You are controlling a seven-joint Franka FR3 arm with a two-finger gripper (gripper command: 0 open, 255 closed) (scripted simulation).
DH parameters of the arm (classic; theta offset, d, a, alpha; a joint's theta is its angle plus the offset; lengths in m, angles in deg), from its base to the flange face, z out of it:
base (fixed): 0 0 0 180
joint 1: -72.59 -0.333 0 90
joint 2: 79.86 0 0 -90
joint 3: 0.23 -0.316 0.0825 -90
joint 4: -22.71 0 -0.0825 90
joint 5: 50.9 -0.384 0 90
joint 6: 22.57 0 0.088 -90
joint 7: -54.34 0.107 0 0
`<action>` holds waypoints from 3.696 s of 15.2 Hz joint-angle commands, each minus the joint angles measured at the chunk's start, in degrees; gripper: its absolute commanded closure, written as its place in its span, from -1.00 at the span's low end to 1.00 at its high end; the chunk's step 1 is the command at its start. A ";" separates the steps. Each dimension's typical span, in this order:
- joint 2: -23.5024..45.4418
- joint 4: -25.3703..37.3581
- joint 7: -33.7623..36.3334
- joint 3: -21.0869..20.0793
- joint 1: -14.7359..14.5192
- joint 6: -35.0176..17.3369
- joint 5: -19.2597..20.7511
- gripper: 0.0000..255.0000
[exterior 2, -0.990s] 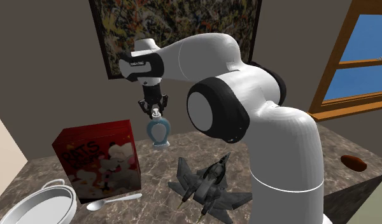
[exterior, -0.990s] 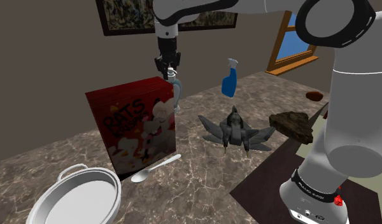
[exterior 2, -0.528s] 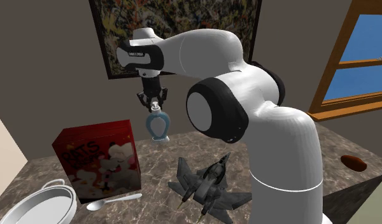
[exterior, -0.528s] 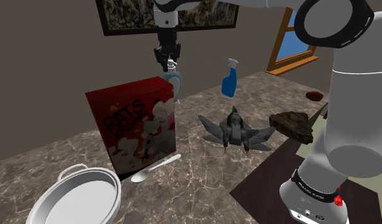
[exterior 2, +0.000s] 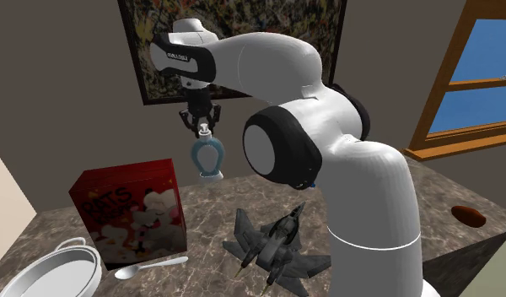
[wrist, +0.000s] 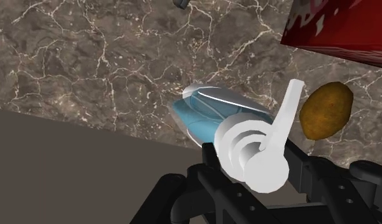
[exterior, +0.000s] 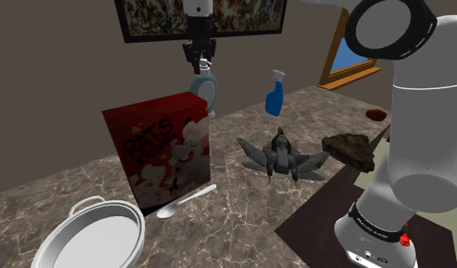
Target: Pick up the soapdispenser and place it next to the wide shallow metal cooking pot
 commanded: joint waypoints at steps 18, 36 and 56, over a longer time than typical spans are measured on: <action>-16.82 -7.65 16.15 -6.68 -9.69 9.79 -0.58 1.00; -9.03 20.76 41.23 -18.98 -26.01 31.82 3.56 1.00; -25.87 -18.45 37.82 -16.22 -21.33 8.33 -3.49 1.00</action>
